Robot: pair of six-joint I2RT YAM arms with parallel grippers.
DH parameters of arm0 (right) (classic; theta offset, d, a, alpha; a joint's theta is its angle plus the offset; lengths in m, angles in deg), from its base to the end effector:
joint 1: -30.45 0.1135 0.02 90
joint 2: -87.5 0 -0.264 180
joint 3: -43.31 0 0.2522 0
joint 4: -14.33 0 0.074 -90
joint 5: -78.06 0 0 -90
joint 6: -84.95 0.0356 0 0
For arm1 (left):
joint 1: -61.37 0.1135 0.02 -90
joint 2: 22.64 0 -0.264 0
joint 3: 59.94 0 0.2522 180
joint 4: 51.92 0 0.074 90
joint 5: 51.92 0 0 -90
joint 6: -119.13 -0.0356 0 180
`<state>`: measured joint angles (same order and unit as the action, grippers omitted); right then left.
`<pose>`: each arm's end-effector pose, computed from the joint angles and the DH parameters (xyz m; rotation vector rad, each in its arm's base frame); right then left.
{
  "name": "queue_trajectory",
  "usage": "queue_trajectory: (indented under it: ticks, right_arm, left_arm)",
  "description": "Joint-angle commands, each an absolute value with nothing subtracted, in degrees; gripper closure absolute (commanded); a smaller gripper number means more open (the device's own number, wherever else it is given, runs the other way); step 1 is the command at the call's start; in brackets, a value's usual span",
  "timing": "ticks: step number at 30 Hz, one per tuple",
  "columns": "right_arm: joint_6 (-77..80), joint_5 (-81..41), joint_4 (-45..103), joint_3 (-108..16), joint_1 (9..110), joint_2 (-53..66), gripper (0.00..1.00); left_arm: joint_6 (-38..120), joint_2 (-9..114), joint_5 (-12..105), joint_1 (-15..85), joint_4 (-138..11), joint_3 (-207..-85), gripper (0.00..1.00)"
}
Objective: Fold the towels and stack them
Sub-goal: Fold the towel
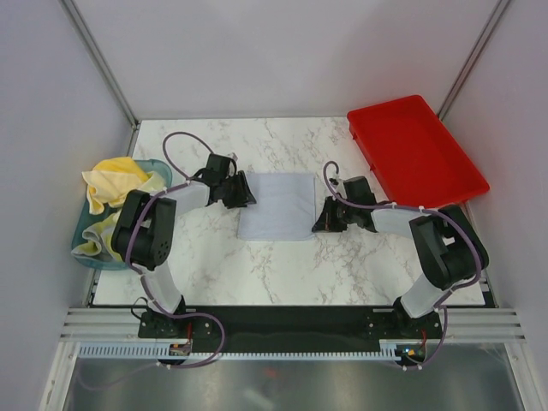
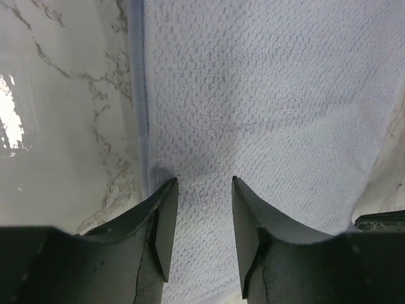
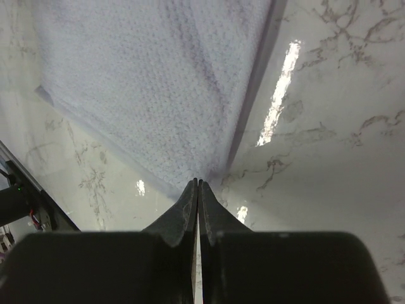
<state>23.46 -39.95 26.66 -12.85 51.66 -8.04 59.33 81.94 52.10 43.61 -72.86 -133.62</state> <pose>0.2790 0.1262 0.1335 -0.0585 2.5814 0.9576 0.3497 -0.1211 0.1541 -0.1688 2.5512 -0.6461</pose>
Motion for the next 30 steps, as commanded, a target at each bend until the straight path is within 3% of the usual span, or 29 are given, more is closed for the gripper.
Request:
queue_trajectory:
  ticks: [1,10,17,23,30]
  right_arm:
    - [22.99,-42.17,24.57,-13.87,51.80,-4.08,0.94]
    - [23.51,-45.06,24.41,-13.61,52.51,-2.84,0.94]
    - [24.74,-46.91,20.10,-9.93,52.51,-5.92,0.95]
    - [24.40,-45.87,19.04,-7.28,52.51,-7.15,0.95]
    - [25.10,-44.37,18.51,-5.17,52.51,-5.49,0.95]
  left_arm:
    - [60.25,77.83,52.40,43.09,-75.25,-133.55,0.53]
    - [61.47,67.81,54.59,40.90,-80.18,-131.54,0.52]
    - [63.50,64.99,52.32,37.38,-79.92,-121.71,0.88]
    - [64.20,65.08,46.00,37.38,-80.27,-118.18,0.98]
    - [65.96,64.47,45.81,37.38,-81.58,-117.65,0.98]
